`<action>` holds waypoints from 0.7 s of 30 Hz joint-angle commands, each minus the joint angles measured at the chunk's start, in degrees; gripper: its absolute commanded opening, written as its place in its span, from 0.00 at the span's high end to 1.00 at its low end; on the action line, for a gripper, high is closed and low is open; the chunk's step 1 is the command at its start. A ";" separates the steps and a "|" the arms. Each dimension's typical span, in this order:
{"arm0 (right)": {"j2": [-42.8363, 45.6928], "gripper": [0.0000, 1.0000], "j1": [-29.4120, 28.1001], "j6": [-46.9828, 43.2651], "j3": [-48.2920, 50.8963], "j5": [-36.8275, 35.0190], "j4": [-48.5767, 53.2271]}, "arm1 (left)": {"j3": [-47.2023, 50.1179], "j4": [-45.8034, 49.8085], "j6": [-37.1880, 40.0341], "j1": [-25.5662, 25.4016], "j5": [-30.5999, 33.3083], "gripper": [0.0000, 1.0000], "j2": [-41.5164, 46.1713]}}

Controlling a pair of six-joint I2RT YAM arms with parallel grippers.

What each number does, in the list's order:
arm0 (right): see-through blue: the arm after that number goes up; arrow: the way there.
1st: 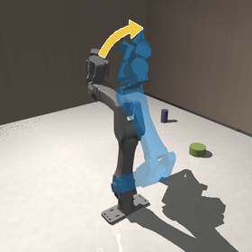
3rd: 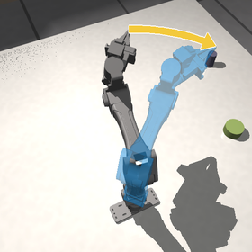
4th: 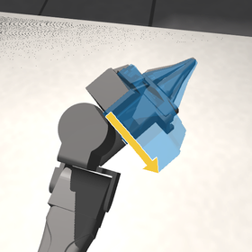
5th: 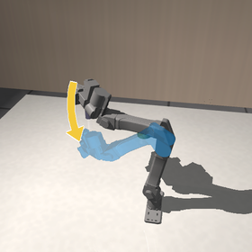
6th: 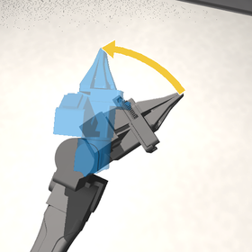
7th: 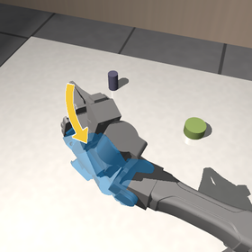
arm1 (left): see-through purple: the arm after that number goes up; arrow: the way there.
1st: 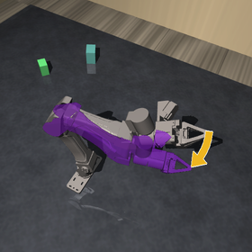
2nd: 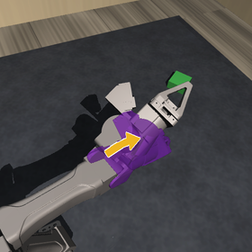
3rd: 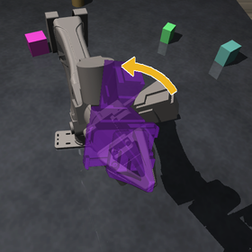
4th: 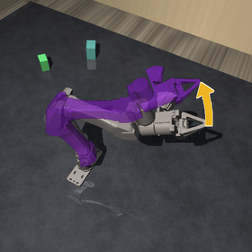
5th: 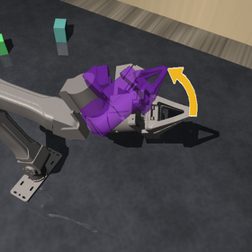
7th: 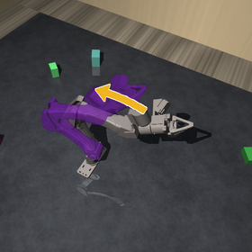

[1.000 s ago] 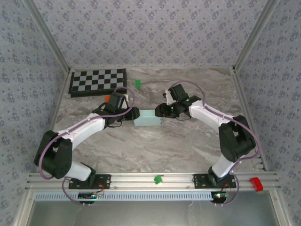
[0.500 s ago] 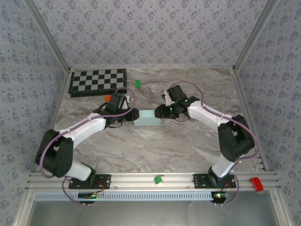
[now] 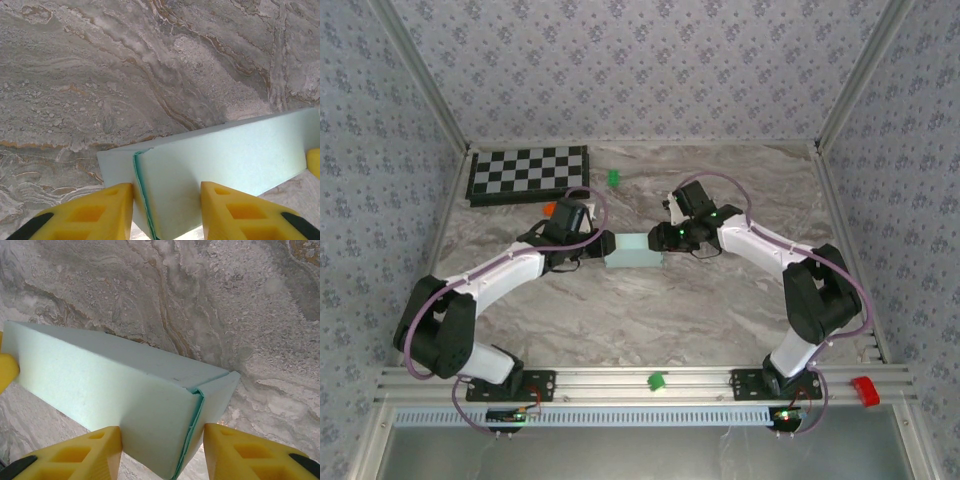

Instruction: Fold the paper box

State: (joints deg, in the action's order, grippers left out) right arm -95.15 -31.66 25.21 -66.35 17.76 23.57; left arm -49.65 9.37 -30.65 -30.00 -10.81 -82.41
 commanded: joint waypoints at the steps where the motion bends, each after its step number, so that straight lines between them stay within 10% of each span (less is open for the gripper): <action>1: -2.93 0.52 -0.07 -1.64 0.41 -6.86 7.50 | 1.26 7.65 1.91 0.29 2.89 0.61 -1.15; 14: -0.92 0.49 0.41 -3.20 -7.20 -4.90 8.89 | -5.47 9.95 3.64 0.24 1.48 0.51 -0.34; 21: 3.99 0.43 1.65 -4.74 -6.70 -5.18 6.90 | -9.95 12.90 10.18 0.16 2.98 0.27 1.55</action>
State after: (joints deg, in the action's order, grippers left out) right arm -95.00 -30.72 21.98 -71.83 14.06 29.69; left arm -56.55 19.49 -24.77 -30.00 -9.13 -82.61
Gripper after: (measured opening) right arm 0.570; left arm 0.711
